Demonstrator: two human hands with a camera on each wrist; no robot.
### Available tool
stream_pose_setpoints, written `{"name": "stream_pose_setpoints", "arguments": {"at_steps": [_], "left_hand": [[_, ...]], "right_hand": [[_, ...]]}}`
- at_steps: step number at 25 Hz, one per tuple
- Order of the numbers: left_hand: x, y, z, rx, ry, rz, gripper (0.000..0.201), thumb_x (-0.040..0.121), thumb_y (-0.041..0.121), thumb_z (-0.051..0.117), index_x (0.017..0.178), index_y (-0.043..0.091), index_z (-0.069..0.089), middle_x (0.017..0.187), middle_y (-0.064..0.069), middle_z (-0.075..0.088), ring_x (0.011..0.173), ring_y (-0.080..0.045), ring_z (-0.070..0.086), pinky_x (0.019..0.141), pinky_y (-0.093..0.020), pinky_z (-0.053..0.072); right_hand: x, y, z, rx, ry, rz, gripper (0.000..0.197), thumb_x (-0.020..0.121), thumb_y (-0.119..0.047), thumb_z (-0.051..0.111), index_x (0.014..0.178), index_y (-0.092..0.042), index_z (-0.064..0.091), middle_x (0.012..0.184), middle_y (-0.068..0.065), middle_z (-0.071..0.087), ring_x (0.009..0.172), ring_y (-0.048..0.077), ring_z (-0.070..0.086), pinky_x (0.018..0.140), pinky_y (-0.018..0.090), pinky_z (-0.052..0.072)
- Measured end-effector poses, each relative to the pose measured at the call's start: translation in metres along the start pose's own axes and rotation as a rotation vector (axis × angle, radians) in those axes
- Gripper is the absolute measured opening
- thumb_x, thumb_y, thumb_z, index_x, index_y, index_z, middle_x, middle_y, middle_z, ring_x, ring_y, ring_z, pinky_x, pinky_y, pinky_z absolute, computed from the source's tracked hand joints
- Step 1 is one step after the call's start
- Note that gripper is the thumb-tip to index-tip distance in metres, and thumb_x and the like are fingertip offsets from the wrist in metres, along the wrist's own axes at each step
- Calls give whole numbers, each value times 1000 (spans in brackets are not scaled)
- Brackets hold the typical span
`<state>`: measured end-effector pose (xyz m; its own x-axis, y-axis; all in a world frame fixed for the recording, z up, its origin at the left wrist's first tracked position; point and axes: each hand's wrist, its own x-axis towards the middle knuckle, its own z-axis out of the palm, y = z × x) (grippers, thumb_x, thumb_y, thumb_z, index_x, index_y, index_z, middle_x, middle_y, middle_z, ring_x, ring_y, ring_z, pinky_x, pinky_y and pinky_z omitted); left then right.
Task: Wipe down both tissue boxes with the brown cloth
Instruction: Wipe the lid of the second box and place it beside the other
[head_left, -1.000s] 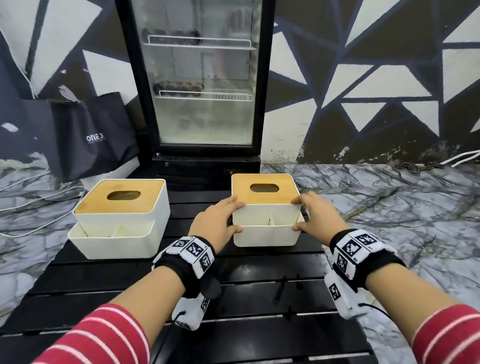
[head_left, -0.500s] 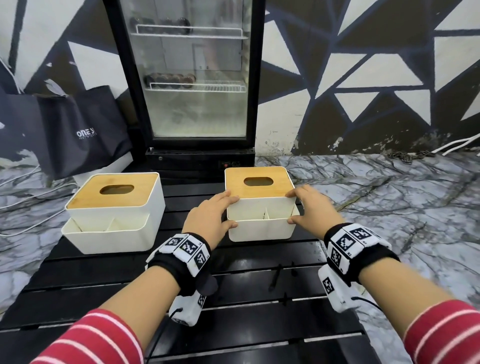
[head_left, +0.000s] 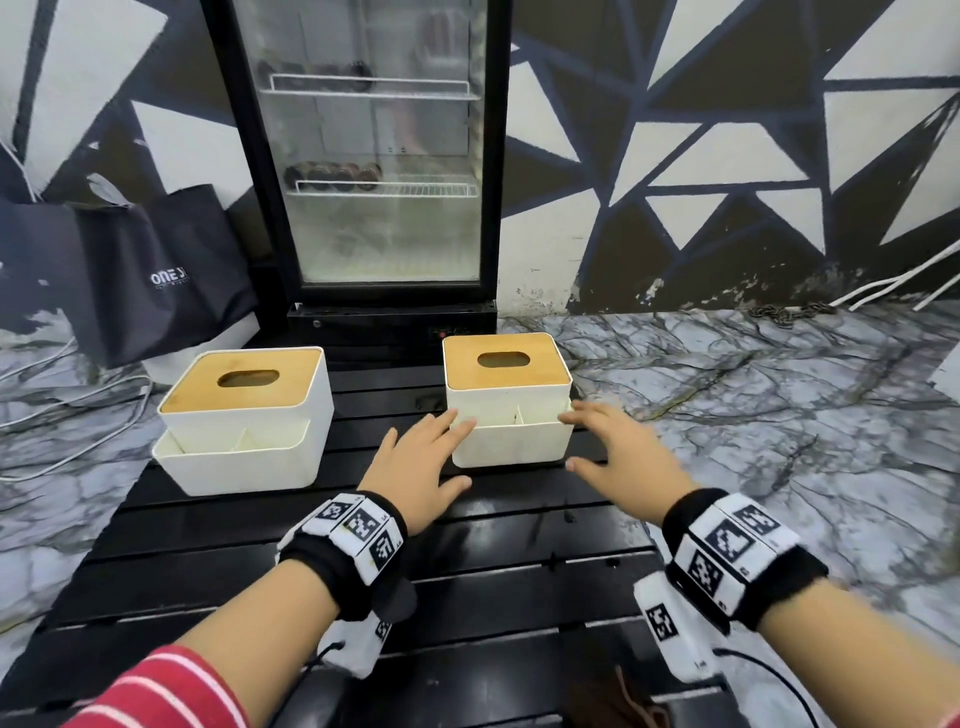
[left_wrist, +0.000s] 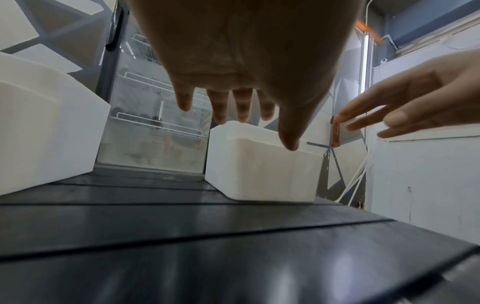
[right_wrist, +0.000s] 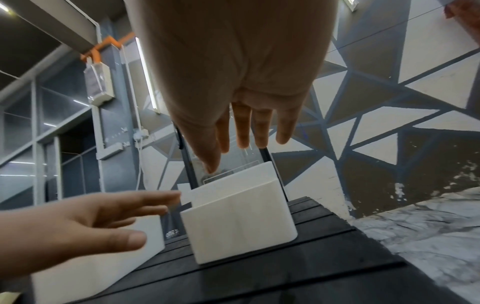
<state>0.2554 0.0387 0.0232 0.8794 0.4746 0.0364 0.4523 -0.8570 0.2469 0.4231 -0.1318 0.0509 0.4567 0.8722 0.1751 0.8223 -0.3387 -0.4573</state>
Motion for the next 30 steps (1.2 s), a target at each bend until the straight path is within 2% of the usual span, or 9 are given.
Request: {"name": "stream_pose_setpoints", "arguments": {"at_steps": [4, 6, 13, 16, 19, 22, 24, 27, 30], "left_hand": [[-34, 7, 18, 42, -150, -24, 63, 95, 43, 44, 149, 33, 14, 158, 11, 6, 146, -14, 6, 116, -44, 7], [-49, 11, 27, 60, -206, -35, 64, 95, 46, 44, 149, 34, 13, 158, 10, 6, 146, -14, 6, 116, -45, 7], [-65, 23, 44, 105, -353, -42, 74, 90, 57, 45, 150, 34, 7, 159, 9, -2, 147, -15, 1, 117, -46, 6], [-64, 22, 48, 111, -404, -57, 74, 89, 59, 44, 149, 36, 8, 159, 9, -4, 147, -15, -2, 117, -47, 5], [-64, 19, 51, 98, -412, -65, 73, 89, 60, 43, 149, 37, 8, 159, 9, -5, 146, -15, -3, 117, -47, 7], [-65, 19, 53, 90, -412, -67, 72, 90, 59, 42, 149, 37, 7, 159, 10, -6, 146, -15, -5, 117, -46, 8], [-66, 20, 52, 90, -413, -68, 73, 90, 59, 43, 149, 37, 6, 159, 10, -7, 146, -15, -5, 116, -46, 9], [-65, 21, 52, 95, -410, -66, 72, 90, 59, 42, 149, 37, 6, 159, 9, -7, 146, -15, -5, 117, -46, 9], [-65, 22, 51, 99, -410, -62, 72, 90, 59, 41, 149, 36, 6, 159, 9, -7, 146, -15, -5, 116, -46, 10]], "right_hand": [[-66, -15, 7, 76, -73, -36, 40, 86, -18, 60, 125, -20, 51, 132, -5, 46, 125, 9, 41, 89, -4, 14], [-99, -18, 19, 106, -115, -37, 38, 86, -24, 60, 123, -23, 53, 129, -8, 49, 124, 7, 42, 91, -4, 15], [-168, -20, 63, -40, -420, 54, 96, 51, -90, 28, 133, -40, 38, 148, -14, 27, 140, 13, 13, 115, 35, 17], [-175, -24, 70, -105, -454, 14, 68, 74, -61, 50, 136, -38, 32, 149, -12, 24, 139, 15, 11, 114, 34, 19], [-163, -23, 65, -56, -356, -79, 51, 83, -23, 47, 133, -31, 41, 142, -6, 37, 130, 21, 29, 108, 18, 20], [-142, -22, 51, 11, -176, 7, 62, 82, -35, 57, 138, -37, 30, 151, -8, 20, 138, 22, 17, 113, 30, 17], [-136, -21, 47, -110, -211, 134, 69, 84, -43, 57, 139, -44, 16, 154, -10, 2, 140, 23, 6, 112, 43, 23], [-131, -24, 54, -205, -324, 213, 57, 90, -36, 51, 140, -39, 24, 150, 0, 19, 130, 33, 24, 106, 43, 32], [-118, -12, 63, -177, -286, 199, 50, 90, -17, 50, 136, -32, 37, 140, 1, 36, 120, 31, 33, 104, 36, 33]]}}
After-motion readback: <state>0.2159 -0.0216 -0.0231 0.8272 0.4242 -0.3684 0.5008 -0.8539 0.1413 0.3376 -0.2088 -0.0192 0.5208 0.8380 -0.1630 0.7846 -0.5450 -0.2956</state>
